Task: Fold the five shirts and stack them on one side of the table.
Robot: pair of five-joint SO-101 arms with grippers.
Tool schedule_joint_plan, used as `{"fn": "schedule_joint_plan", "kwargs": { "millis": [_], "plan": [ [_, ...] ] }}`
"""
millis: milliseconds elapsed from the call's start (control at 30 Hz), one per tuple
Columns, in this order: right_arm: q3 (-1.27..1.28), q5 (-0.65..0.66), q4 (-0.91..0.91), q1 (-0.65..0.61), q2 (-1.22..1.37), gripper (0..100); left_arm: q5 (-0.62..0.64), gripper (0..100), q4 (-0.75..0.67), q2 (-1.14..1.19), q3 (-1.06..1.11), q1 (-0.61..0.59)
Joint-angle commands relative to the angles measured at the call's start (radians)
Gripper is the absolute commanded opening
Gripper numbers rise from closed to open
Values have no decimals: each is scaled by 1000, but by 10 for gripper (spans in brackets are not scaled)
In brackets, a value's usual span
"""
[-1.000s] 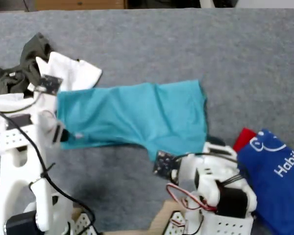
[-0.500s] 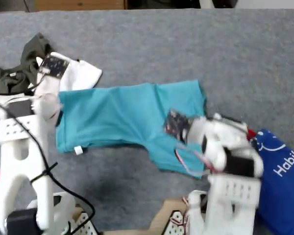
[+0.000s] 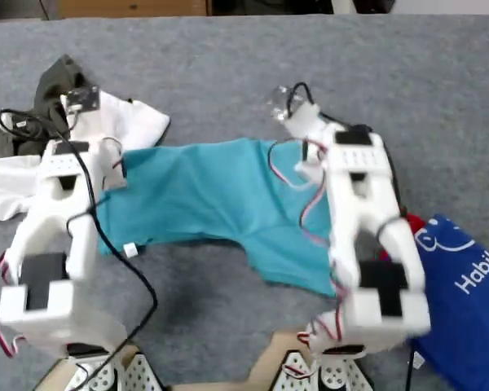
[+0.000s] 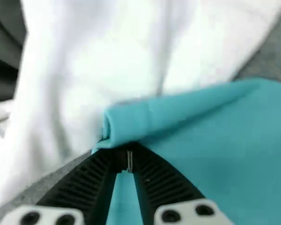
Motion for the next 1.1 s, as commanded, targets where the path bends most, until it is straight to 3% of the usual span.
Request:
{"fn": "schedule_joint_plan", "kwargs": {
  "millis": [0,267,500,633,867,967,1067],
  "plan": [
    [-189,-64,17,-5,196,5,20,20,49,82,-152,-52],
    [-507,-112,104,97,429,5,18,20,92,226,-310,-143],
    [-627,-98,176,128,486,5,17,20,175,239,-390,-123],
    [-619,-40,221,108,418,5,17,20,288,239,-491,-89],
    [-590,-77,264,122,183,5,20,20,482,239,-707,-49],
    [-516,-95,290,113,54,5,25,20,485,249,-772,-51],
    [-367,-135,287,74,-65,5,25,20,396,300,-747,-44]
  ]
}}
